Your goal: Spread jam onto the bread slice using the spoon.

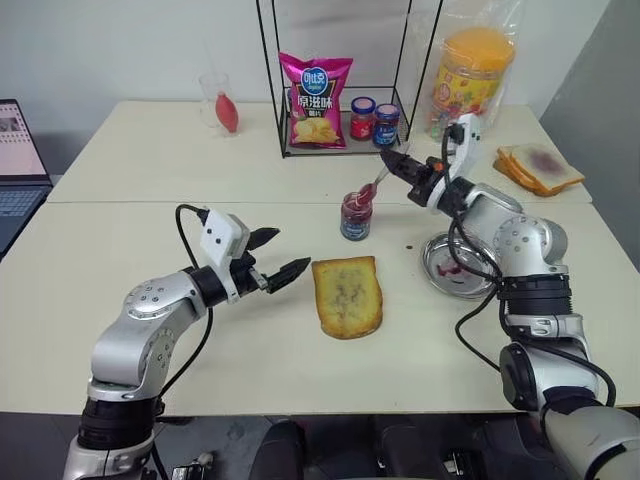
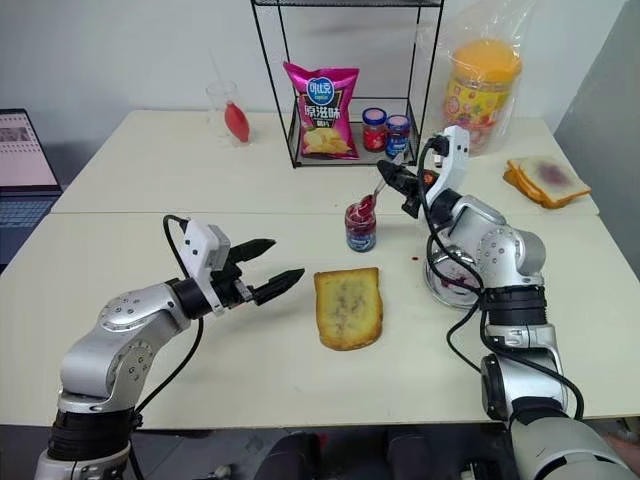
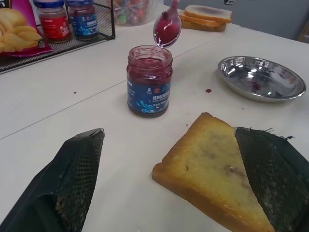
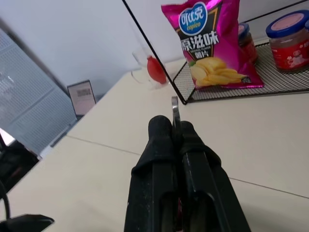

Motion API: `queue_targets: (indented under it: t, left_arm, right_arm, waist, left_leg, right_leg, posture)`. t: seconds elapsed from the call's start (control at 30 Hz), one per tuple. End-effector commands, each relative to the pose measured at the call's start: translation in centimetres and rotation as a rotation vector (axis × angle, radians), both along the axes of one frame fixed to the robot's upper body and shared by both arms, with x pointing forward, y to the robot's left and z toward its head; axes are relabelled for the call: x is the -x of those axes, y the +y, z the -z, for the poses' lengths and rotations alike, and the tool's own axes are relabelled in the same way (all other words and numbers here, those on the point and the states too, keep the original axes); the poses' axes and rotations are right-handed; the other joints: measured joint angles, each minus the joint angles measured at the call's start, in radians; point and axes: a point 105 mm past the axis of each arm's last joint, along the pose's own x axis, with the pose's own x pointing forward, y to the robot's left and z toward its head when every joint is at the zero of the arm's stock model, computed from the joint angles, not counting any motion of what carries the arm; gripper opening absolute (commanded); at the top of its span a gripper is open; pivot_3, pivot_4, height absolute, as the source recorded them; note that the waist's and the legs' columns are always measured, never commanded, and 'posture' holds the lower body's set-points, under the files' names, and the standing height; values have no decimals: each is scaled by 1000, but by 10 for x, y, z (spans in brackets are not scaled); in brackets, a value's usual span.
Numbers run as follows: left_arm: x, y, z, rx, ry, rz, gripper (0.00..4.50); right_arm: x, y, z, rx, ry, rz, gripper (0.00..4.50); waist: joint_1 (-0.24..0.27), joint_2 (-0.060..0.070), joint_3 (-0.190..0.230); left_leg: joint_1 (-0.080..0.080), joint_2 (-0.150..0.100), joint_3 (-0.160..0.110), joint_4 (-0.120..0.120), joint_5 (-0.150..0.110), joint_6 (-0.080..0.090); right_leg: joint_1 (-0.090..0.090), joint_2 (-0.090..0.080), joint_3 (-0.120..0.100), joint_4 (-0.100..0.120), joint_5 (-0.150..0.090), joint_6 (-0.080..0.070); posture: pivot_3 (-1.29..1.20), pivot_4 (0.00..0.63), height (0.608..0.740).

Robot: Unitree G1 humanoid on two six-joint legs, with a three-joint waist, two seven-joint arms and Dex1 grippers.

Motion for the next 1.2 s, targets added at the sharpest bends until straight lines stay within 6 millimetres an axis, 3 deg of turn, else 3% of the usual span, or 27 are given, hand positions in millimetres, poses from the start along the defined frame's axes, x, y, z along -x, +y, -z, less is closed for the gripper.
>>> queue_targets:
  t: [0.03, 0.4, 0.57, 0.7, 0.9, 1.2]
  left_arm:
    - [6, -2, -12, -5, -44, 13, 4500]
    - [4, -5, -14, -18, -50, 22, 4500]
    - [3, -8, -15, -21, -53, 31, 4500]
    - [3, -7, -16, -25, -54, 31, 4500]
    - [4, -7, -16, -28, -56, 29, 4500]
    - [3, -9, -15, -24, -58, 29, 4500]
  right_arm:
    - [-3, 16, -18, 47, -116, -33, 16]
    - [-6, 34, -2, 342, -312, -27, 16]
    - [-8, 51, 21, 447, -355, -60, 16]
    - [-13, 53, 35, 513, -345, -67, 16]
    - [-15, 57, 43, 487, -277, -86, 16]
    - [-24, 53, 35, 190, 37, -50, 16]
  waist:
    - [-1, 0, 0]
    - [-7, 0, 0]
    - [-7, 0, 0]
    - [-8, 0, 0]
    - [-8, 0, 0]
    - [-8, 0, 0]
  left_leg:
    - [0, 0, 0, 0, 0, 0]
    - [1, 0, 0, 0, 0, 0]
    - [1, 0, 0, 0, 0, 0]
    - [1, 0, 0, 1, 0, 0]
    - [1, 0, -1, 1, 0, 0]
    - [2, 0, -1, 1, 0, 0]
  right_leg:
    - [0, 0, 0, 0, 0, 0]
    - [0, 0, 0, 1, 0, 0]
    - [0, 0, 0, 1, 0, 0]
    - [0, 0, 0, 2, 0, 0]
    - [0, 0, 0, 2, 0, 0]
    - [1, 0, -1, 3, 0, -1]
  posture:
    - [0, 150, 740]
    - [0, 150, 740]
    - [0, 150, 740]
    - [0, 150, 740]
    - [0, 150, 740]
    - [0, 150, 740]
